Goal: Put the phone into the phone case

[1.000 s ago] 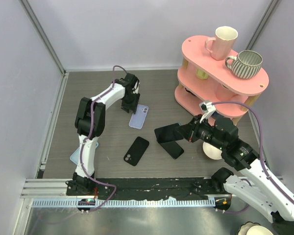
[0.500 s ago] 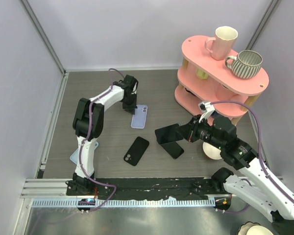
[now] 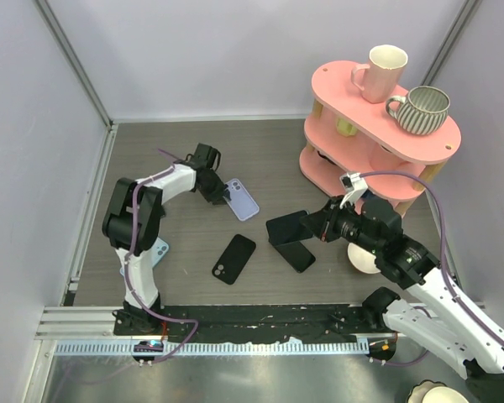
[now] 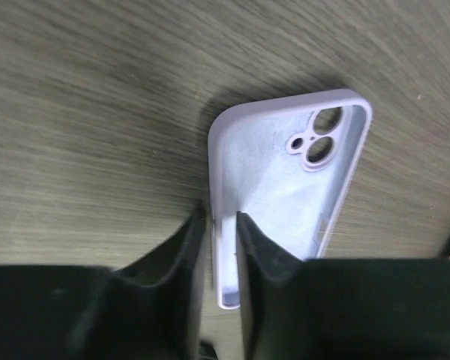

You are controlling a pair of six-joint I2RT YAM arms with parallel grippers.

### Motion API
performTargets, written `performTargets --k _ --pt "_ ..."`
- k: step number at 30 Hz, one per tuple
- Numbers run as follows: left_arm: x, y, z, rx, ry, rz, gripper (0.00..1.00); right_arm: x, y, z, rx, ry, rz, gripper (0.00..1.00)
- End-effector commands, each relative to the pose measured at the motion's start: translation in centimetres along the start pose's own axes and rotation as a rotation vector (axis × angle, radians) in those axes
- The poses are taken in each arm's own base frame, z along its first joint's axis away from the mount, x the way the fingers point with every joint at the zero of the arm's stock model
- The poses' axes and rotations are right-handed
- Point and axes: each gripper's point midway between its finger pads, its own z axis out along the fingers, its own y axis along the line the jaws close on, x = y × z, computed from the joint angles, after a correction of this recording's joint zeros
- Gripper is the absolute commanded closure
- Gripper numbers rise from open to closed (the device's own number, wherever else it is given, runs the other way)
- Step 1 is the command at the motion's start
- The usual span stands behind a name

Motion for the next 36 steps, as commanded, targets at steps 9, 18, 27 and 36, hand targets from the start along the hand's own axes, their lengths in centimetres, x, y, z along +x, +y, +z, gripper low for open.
performTargets --k 9,18,27,36 --pt "-0.3 -1.3 -3.9 0.129 -0.108 -0.13 0.21 -2.9 -0.7 3.0 0.041 -0.162 0.168 0.99" --pt "-6.1 -1.6 -5.6 0.162 -0.222 0.092 0.27 -3.6 -3.8 6.8 0.156 -0.319 0.366 0.99" --pt "-8.6 -3.4 -3.7 0.195 -0.142 0.228 0.54 -4.1 -3.5 11.3 0.223 -0.394 0.449 0.99" --pt "-5.8 -0.8 -0.8 0.126 -0.013 0.141 0.64 -4.6 -4.3 14.6 0.256 -0.467 0.521 0.99"
